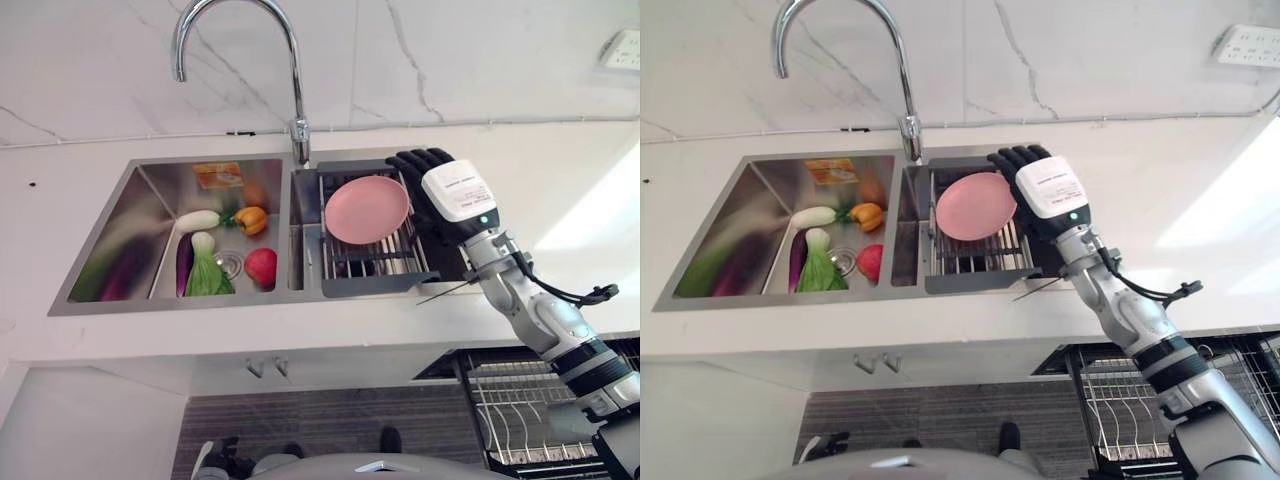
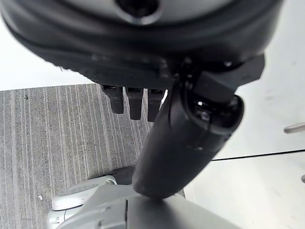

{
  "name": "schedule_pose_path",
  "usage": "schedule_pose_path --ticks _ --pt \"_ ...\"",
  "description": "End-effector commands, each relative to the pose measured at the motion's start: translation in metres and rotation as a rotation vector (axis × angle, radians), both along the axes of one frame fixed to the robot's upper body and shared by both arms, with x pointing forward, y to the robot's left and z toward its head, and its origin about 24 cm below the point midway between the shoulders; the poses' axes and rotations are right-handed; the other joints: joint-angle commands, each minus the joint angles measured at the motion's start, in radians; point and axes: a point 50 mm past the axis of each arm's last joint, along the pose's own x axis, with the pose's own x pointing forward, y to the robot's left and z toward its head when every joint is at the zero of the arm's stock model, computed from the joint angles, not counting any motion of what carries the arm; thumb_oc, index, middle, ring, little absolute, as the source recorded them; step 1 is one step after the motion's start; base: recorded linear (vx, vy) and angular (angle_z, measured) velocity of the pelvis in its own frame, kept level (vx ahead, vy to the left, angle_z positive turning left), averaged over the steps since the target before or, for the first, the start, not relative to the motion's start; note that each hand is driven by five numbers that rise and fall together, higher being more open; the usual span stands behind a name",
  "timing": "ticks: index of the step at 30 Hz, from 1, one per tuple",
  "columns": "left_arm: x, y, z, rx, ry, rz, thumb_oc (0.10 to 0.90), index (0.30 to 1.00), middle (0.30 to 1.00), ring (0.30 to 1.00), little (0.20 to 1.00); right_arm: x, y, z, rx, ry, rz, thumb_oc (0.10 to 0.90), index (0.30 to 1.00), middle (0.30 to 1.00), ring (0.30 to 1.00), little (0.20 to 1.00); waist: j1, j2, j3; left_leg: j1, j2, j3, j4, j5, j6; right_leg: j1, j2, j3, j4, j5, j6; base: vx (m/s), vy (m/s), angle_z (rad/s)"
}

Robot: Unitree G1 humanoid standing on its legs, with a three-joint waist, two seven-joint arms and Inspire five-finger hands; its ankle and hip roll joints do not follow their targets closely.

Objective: Place the dishes in the dishwasher.

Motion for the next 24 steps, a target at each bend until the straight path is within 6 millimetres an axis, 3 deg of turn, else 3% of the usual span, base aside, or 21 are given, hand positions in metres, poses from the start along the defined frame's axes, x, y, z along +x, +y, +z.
schedule_pose_path --ticks 1,13,24 --pt "0.0 0.002 -0.001 0.019 0.028 -0.058 0.8 0.9 0.9 0.9 0.9 0.003 0.001 0.039 0.107 -0.138 0.025 0.8 0.9 0.9 0.9 0.9 -0.005 -0.055 -0.029 -0.017 -0.016 -0.029 0.023 -0.068 -0.008 0.107 -0.067 -0.057 0.022 -0.157 0.067 0.0 0.0 0.0" --pt "-0.001 0.002 -0.001 0.011 0.032 -0.062 0.8 0.9 0.9 0.9 0.9 -0.003 -0.014 0.03 0.095 -0.076 -0.013 0.8 0.9 0.9 0.9 0.9 -0.018 -0.057 -0.029 -0.009 -0.013 -0.019 0.02 -0.069 -0.008 0.107 -0.067 -0.053 0.025 -0.156 0.068 0.0 0.0 0.0" --pt "0.003 0.002 0.0 0.009 0.015 -0.07 0.8 0.9 0.9 0.9 0.9 0.009 -0.004 0.026 0.084 -0.062 -0.002 0.8 0.9 0.9 0.9 0.9 -0.007 -0.058 -0.029 -0.009 -0.013 -0.016 0.016 -0.067 -0.009 0.106 -0.068 -0.056 0.023 -0.155 0.068 0.0 0.0 0.0"
